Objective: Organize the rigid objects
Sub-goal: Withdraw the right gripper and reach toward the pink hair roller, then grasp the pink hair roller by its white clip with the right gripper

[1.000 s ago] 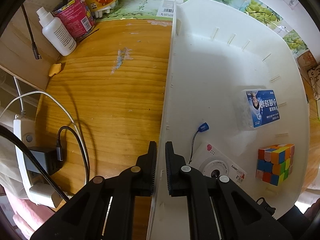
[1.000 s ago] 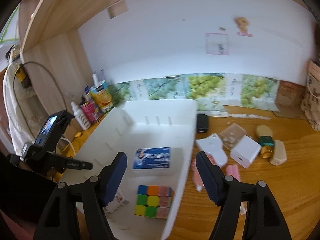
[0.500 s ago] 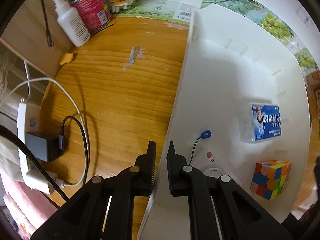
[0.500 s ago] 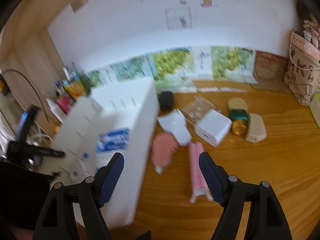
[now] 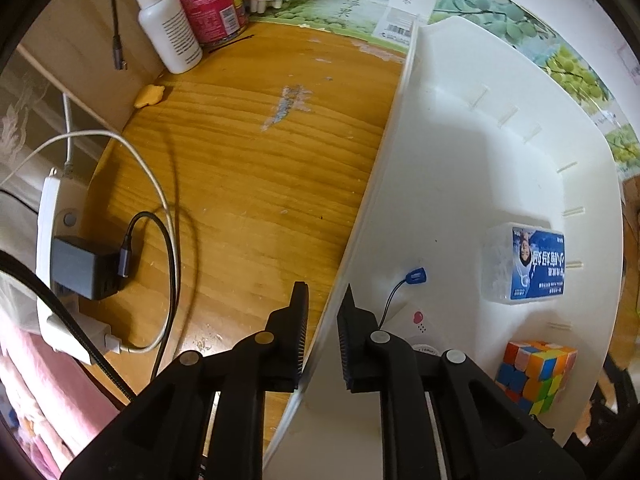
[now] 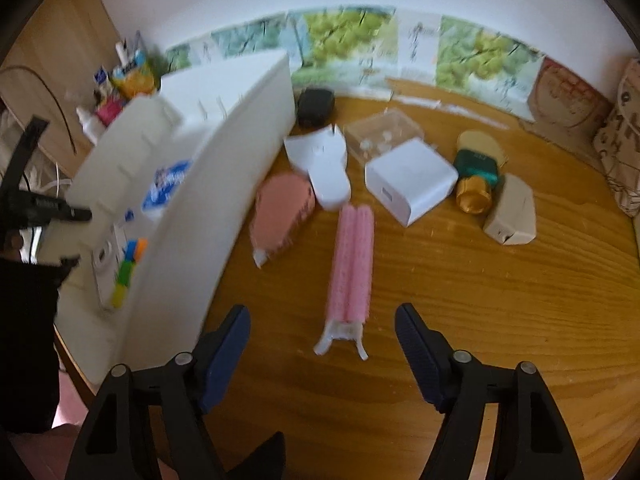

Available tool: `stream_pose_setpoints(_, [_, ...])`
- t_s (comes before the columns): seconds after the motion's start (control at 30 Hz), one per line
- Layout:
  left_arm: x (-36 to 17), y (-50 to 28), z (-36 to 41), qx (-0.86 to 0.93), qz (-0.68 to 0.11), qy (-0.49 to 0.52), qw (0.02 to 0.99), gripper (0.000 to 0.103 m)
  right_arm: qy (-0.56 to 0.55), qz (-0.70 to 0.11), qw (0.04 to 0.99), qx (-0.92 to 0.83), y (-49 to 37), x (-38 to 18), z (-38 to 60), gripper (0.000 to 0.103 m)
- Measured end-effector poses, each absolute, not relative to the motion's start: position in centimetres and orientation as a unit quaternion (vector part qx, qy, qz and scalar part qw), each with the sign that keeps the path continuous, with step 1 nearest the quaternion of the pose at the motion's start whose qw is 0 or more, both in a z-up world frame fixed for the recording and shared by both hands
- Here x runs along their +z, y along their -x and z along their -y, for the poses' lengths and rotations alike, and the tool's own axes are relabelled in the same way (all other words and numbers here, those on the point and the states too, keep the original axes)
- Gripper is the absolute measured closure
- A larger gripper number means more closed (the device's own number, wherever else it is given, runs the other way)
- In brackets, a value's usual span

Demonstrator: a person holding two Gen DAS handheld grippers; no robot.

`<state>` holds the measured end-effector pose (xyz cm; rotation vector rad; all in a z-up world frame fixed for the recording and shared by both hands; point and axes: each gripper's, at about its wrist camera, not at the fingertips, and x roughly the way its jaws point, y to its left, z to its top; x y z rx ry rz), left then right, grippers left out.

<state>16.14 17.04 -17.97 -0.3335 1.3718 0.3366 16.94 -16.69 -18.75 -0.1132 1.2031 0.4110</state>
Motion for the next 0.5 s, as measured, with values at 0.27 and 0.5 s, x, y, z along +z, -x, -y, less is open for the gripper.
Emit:
stream_pose_setpoints(0.27, [-18.0, -15.3, -17.0, 0.190, -0.617, 0.175, 0.744, 0.084, 0.067, -0.592, 0.770, 0.230, -18.7, -20.2, 17.4, 0.037])
stream_pose_setpoints(0.5, [-17.8, -14.7, -16.6, 0.208, -0.609, 0.184, 0.743, 0.082, 0.085, -0.603, 0.752, 0.253, -19.7, -21.2, 17.6, 0.051])
